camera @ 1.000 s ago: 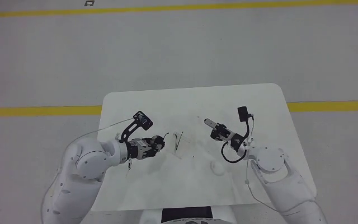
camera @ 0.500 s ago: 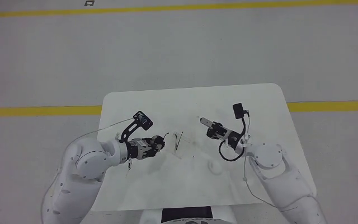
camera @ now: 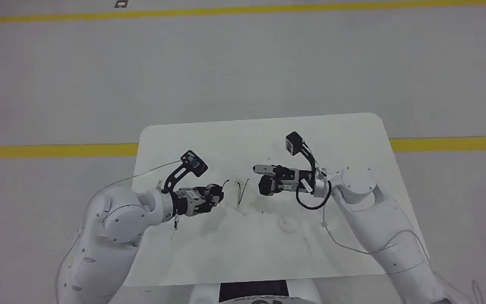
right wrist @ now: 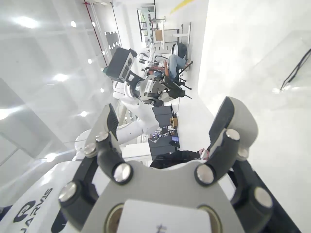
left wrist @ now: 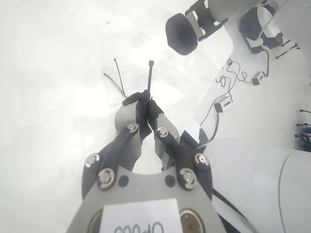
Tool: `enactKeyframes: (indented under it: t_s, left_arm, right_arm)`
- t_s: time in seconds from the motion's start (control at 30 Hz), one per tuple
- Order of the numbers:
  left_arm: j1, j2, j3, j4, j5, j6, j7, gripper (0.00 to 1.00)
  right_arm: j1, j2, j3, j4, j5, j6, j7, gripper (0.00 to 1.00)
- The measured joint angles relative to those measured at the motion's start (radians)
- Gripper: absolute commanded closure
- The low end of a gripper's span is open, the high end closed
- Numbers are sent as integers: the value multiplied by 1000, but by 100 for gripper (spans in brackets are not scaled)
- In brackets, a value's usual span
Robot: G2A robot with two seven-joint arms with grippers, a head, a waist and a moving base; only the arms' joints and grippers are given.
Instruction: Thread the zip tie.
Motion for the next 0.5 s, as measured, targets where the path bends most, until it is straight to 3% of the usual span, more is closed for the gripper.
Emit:
enactKeyframes:
  t_s: [0.23, 0.33, 0.5]
  left_arm:
    - [0, 0, 0, 0, 0, 0, 0, 100]
    - [0, 0, 0, 0, 0, 0, 0, 100]
    - [0, 0, 0, 0, 0, 0, 0, 100]
  right_arm:
    - [-2, 0, -6, 1, 7, 11, 2, 0]
    - [28, 1, -17, 29, 46, 66, 78, 0]
    - [136, -3, -60, 137, 131, 194, 246, 0]
